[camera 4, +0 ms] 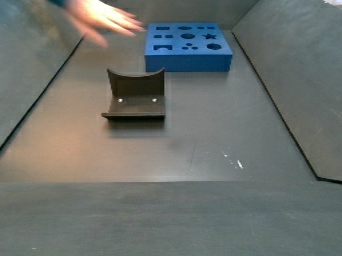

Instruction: Insert the hexagon object.

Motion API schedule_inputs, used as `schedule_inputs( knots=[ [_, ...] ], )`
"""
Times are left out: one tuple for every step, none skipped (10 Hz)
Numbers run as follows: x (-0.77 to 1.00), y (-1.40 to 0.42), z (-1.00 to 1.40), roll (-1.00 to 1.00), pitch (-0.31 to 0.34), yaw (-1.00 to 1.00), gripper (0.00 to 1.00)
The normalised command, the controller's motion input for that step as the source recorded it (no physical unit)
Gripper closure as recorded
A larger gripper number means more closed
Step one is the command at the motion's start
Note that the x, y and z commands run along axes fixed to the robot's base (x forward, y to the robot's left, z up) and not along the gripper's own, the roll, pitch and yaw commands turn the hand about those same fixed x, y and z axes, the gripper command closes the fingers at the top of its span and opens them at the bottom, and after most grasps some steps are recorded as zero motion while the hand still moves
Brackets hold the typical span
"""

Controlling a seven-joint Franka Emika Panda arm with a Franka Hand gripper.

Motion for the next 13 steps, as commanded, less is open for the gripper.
schedule_inputs(
  knots=[
    [-0.06,0.16,-0.92,0.05,-0.029,-0.22,1.00],
    [-0.65,0.69,-1.00,0.00,0.000,-0.26,1.00],
    [-0.77,0.75,-1.00,0.00,-0.016,-0.14,1.00],
    [-0.94,0.67,-0.91,-0.14,-0.101,-0.06,1.00],
    [-0.81,0.27,-0.41,-0.39,-0.133,-0.07,1.00],
    [-0.65,0.00,0.00,-0.50,-0.163,-0.04,1.00],
    [-0.63,0.00,-0.01,-0.50,-0.143,-0.01,1.00],
    [-0.57,-0.01,-0.49,-0.32,-0.051,-0.15,1.00],
    [-0.45,-0.04,-0.63,-0.02,-0.043,0.00,1.00],
    [-0.45,-0.10,-0.75,0.08,-0.089,0.00,1.00],
    [-0.47,-0.10,-0.69,0.14,-0.166,0.00,1.00],
    [0.00,-0.07,-0.57,0.12,-0.069,0.00,1.00],
    [0.29,0.00,-0.45,0.01,0.000,-0.02,1.00]
  ],
)
